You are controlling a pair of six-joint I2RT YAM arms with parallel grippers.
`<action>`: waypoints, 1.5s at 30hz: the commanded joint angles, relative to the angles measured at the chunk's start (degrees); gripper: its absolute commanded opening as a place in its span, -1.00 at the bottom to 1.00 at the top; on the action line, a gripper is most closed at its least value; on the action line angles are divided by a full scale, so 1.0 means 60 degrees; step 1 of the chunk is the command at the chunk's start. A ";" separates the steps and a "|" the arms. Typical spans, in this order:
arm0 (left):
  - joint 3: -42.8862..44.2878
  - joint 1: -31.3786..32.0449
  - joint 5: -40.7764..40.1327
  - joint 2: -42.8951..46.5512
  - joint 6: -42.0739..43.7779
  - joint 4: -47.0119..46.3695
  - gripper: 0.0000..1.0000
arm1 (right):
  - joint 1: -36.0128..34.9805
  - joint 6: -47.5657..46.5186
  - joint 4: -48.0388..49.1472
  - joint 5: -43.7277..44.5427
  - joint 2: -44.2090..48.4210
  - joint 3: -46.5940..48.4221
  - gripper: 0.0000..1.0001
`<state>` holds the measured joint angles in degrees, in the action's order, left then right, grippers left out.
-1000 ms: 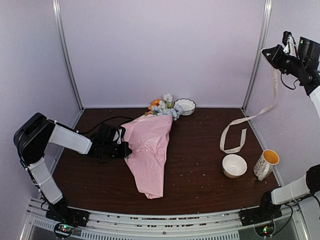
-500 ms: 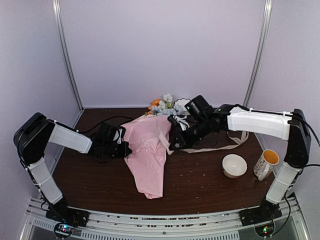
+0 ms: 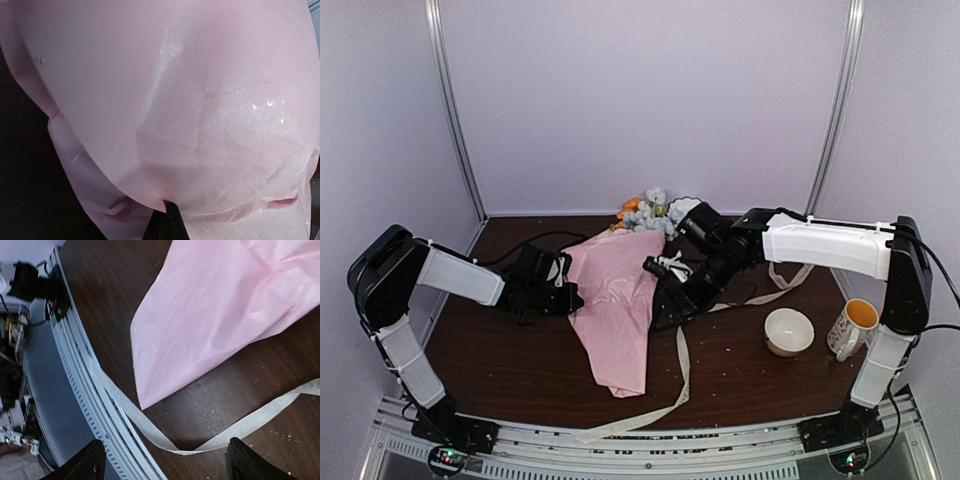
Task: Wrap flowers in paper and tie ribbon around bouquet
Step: Place the ribbon at the center of the board, then pick up the folded bouquet from the center of the board.
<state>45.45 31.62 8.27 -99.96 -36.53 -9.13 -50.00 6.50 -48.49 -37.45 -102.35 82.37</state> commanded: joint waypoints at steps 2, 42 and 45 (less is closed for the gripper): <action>0.0159 -0.0029 -0.0206 -0.0035 0.0153 0.0148 -1.00 | 0.1426 0.3209 0.2774 0.0348 -0.0109 -0.0361 0.75; 0.0058 -0.0027 -0.0324 0.0419 0.0439 0.0286 -0.86 | 0.1051 0.8318 0.8942 -0.0687 -0.3214 -0.0907 -1.00; 0.0129 0.0086 -0.0654 0.1105 0.0828 0.0759 -0.28 | 0.1063 0.8451 0.8961 -0.0607 -0.3239 -0.0922 -1.00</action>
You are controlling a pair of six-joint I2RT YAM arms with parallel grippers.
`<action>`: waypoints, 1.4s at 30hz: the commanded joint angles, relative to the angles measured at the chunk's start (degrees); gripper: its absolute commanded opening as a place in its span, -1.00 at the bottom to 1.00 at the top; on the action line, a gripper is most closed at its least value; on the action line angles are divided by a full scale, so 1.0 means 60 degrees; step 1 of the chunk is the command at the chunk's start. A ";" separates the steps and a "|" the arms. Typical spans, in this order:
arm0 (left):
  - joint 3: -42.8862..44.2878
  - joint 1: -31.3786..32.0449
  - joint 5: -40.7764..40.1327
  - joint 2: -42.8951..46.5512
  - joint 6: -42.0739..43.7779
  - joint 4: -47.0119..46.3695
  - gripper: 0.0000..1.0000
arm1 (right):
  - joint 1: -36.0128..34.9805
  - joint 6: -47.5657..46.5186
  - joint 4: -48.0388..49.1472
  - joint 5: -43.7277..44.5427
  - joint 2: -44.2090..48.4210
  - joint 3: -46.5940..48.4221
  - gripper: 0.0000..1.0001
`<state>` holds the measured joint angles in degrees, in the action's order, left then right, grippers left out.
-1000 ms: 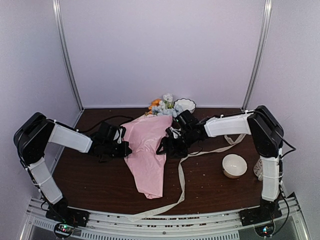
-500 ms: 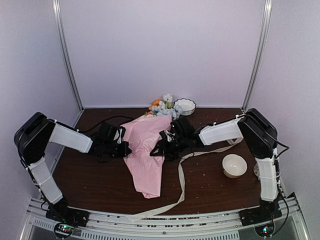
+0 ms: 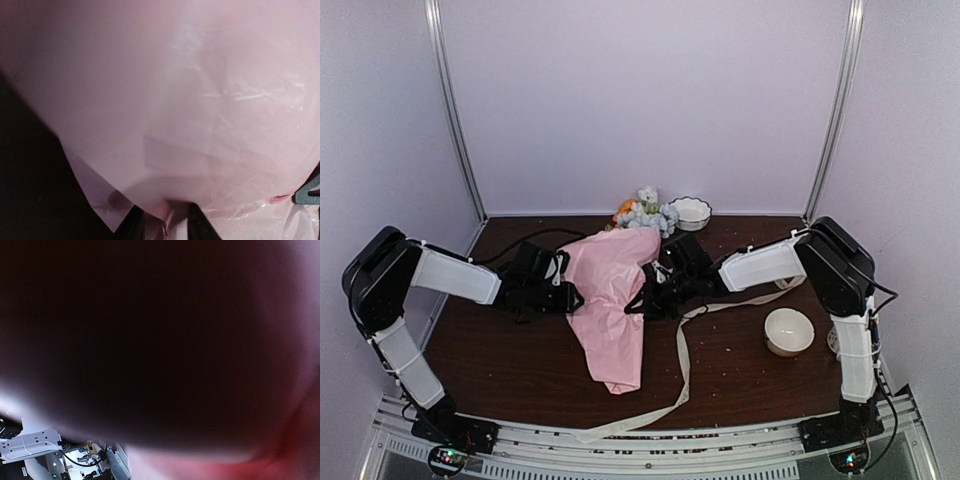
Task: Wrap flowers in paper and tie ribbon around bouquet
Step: Pick up the folded bouquet from the center of the board, then pick up the left side of the ribbon at the center of the board.
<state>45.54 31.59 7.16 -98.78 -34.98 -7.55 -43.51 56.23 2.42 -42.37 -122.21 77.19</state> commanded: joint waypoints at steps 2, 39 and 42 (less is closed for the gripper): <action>0.0189 0.0513 -0.1053 0.1736 0.1202 0.0917 -0.03 | -0.0023 0.0179 0.0469 0.0247 0.0055 -0.0050 -1.00; 0.7788 0.7830 -0.2181 -0.4026 0.5788 0.8079 0.25 | -0.0015 -0.2874 -0.1948 0.1540 0.0167 0.0887 -1.00; 0.7931 0.7816 -0.1890 -0.4192 0.5899 0.8158 -0.38 | -0.0018 -0.2951 -0.2067 0.1561 0.0205 0.0932 -1.00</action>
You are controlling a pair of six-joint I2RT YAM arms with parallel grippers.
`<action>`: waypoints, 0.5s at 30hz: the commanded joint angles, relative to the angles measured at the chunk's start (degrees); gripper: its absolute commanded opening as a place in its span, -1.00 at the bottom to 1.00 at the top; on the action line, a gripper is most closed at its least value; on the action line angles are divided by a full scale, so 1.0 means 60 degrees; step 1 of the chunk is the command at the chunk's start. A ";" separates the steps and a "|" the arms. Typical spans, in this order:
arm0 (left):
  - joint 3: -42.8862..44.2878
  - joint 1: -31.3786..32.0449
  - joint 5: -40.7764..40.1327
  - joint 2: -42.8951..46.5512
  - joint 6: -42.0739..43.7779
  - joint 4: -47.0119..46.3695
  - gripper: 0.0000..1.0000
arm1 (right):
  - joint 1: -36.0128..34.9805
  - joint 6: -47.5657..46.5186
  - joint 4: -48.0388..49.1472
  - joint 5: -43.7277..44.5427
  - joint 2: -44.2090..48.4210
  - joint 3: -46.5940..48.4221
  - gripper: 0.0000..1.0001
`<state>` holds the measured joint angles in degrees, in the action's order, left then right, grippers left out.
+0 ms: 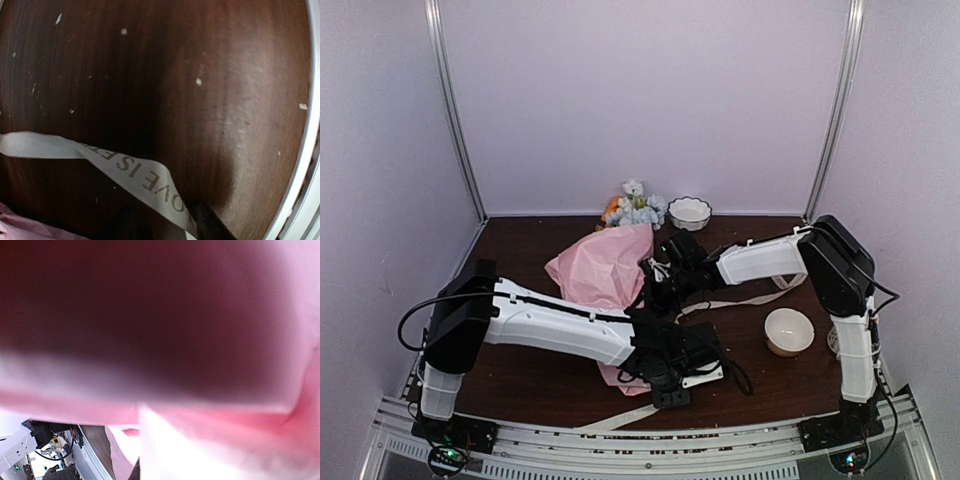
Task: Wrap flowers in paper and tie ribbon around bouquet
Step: Pick up the left side of the ribbon at the center of the board.
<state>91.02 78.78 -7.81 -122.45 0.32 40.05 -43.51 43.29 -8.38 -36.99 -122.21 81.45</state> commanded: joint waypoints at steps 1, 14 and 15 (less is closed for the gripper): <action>0.0297 -0.0049 0.0602 -0.0211 0.0000 0.0206 -0.64 | -0.0004 -0.0794 -0.0285 0.0659 0.0226 0.0231 -1.00; -0.4479 -0.0376 0.0107 0.3561 -0.3172 -0.0980 -1.00 | 0.0079 0.0003 0.0052 0.0215 0.1078 -0.0155 -1.00; -0.4715 -0.0528 0.0203 0.3801 -0.3363 -0.1067 -1.00 | 0.0113 0.0060 0.0081 0.0150 0.1097 -0.0137 -1.00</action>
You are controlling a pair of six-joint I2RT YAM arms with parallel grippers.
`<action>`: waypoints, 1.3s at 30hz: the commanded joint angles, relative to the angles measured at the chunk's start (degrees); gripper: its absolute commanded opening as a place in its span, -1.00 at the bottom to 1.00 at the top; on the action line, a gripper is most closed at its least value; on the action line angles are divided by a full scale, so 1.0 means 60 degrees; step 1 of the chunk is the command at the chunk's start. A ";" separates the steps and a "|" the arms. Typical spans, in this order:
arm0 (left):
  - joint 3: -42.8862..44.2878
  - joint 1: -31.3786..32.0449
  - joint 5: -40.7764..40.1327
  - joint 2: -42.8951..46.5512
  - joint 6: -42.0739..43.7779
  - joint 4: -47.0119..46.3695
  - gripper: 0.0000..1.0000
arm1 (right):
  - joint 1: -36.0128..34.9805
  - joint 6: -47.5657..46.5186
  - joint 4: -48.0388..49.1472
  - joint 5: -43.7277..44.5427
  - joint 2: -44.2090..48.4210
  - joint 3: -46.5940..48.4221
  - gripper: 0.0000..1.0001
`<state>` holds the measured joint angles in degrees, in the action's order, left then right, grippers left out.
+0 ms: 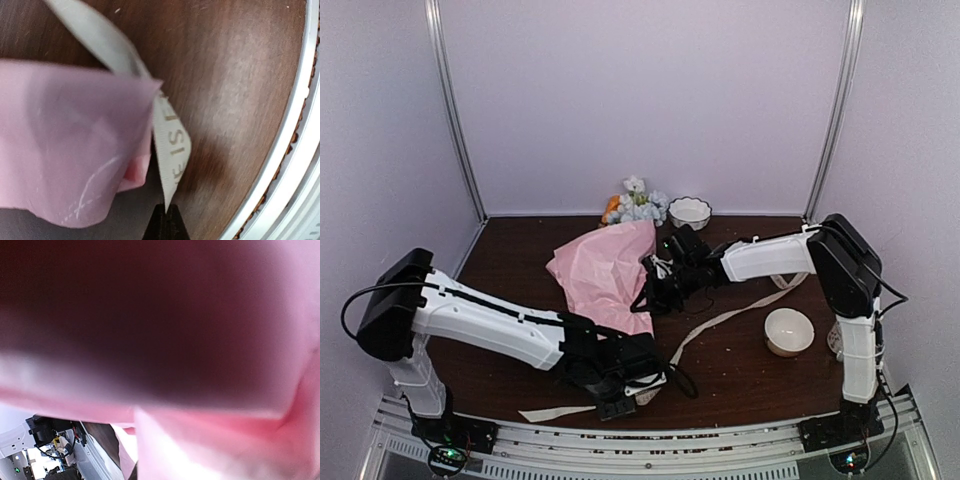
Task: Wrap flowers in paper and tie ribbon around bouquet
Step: Pick up the left side of the ribbon at the center of the board, then place the left side of the ribbon on the folded bouquet.
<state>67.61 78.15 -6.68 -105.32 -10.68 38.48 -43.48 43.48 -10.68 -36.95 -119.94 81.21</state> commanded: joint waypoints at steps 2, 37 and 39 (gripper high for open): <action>-0.1230 -0.0768 0.0259 0.1339 -0.1815 -0.0873 -1.00 | 0.0226 0.0117 0.0472 -0.0024 0.0709 -0.0014 -1.00; -0.0355 -0.9530 -0.3450 0.4872 -0.1245 0.0141 -1.00 | 0.0583 -0.0716 -0.0656 -0.0625 0.0121 -0.0626 -1.00; -0.0065 -0.9534 -0.3557 0.5527 -0.0858 0.0226 -1.00 | 0.0528 -0.0760 -0.0686 -0.0588 0.0059 -0.0608 -1.00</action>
<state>63.40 21.19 -23.14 -78.76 -21.85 38.22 -38.89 42.37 -12.05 -41.95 -118.30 77.01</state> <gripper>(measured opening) 0.010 0.087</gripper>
